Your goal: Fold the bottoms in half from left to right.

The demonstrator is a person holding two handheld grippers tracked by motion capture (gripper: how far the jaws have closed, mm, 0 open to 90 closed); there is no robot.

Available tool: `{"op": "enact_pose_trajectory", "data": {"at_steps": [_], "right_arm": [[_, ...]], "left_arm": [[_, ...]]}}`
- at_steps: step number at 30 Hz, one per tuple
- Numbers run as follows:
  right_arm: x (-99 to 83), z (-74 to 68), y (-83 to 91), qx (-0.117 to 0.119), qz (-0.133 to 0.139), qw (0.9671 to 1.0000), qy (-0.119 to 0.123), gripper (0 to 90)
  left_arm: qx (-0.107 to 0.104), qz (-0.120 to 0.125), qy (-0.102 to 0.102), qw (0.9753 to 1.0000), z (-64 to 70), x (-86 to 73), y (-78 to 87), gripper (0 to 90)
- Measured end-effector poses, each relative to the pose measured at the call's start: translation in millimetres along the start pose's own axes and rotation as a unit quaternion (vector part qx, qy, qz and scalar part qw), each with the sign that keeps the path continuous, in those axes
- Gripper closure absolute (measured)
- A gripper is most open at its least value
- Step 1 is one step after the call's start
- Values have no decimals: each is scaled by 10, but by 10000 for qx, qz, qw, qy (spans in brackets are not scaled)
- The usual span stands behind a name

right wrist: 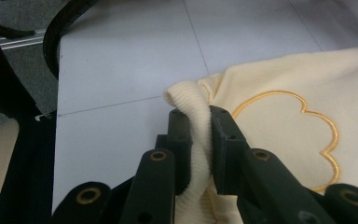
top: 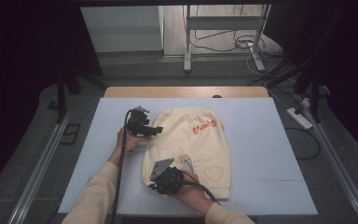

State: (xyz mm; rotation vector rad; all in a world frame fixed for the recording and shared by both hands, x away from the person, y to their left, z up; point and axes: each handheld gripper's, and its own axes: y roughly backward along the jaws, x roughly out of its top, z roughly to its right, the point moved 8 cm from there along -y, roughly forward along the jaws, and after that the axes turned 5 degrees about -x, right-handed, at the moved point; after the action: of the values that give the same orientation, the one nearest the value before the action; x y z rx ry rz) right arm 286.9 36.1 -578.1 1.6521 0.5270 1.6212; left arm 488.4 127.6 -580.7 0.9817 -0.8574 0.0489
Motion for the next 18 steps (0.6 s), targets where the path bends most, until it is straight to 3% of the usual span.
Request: {"op": "enact_pose_trajectory", "data": {"at_steps": [6,18], "right_arm": [[-2,-2,2,-16,-13,10000,28,790],[-4,-4,1,-17,-11,10000,27,790]], "left_arm": [[29,-38,106,9999,-53,-24,-44,165],[-2,-228,30,9997,-38,-52,-151,167]]}}
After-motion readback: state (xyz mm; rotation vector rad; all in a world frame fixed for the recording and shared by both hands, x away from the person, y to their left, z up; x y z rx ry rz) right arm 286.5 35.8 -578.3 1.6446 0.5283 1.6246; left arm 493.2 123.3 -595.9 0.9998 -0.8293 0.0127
